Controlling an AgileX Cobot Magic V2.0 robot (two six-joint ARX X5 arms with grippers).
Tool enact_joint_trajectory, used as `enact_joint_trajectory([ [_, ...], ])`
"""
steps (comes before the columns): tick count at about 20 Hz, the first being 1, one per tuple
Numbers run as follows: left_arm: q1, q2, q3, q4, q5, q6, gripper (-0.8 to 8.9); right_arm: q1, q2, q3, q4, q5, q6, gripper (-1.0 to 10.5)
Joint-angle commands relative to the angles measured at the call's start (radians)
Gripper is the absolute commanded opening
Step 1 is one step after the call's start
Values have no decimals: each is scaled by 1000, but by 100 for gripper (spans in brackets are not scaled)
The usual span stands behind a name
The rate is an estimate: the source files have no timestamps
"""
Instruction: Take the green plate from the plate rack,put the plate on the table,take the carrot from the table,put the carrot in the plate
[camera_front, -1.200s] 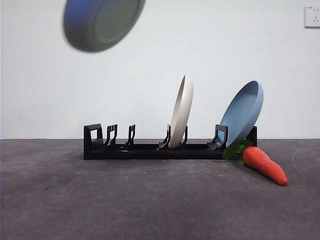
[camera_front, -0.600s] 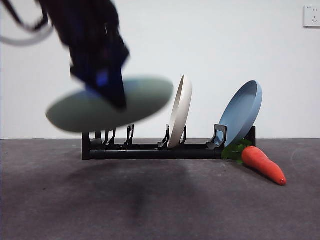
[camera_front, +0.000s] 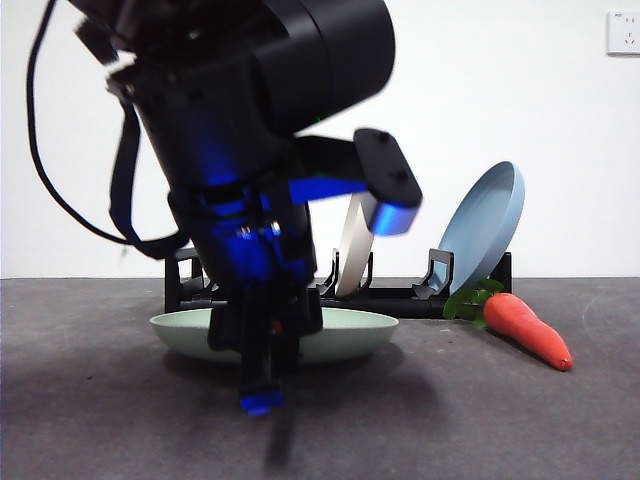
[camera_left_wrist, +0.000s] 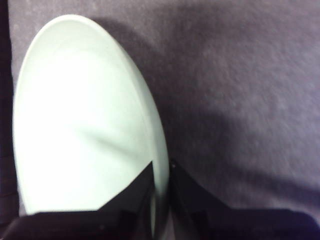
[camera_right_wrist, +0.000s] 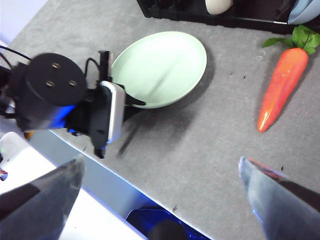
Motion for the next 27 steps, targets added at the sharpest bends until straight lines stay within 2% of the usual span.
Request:
enact_joint_trajectory([
  [1,0,46,-14,-38,55,-25,-3,3,10,3,2,-1,7,566],
  [4,0,46,-14,-82,135,-77,30,3,23,3,2,-2,7,566],
  [6,0,46,-14,-97,134,-106,187,3,30,3,2,-2,8,566],
  [7,0,46,-13,-98,134,-113,234,3,34,3,2,-2,8,566],
  [13,0,5,34,-126,104,-147,241,3,53,3,3,0,8,566],
  [17,0,-114,164,-220,108,-236,252,3,113,3,63,0,12,566],
  [19,-2,-193,247,-270,114,-294,252,3,169,3,139,6,41,566],
  [24,-4,-405,441,-416,116,-446,252,17,379,3,375,153,90,566],
  [27,-4,-528,515,-468,150,-519,252,35,543,3,523,237,103,566],
])
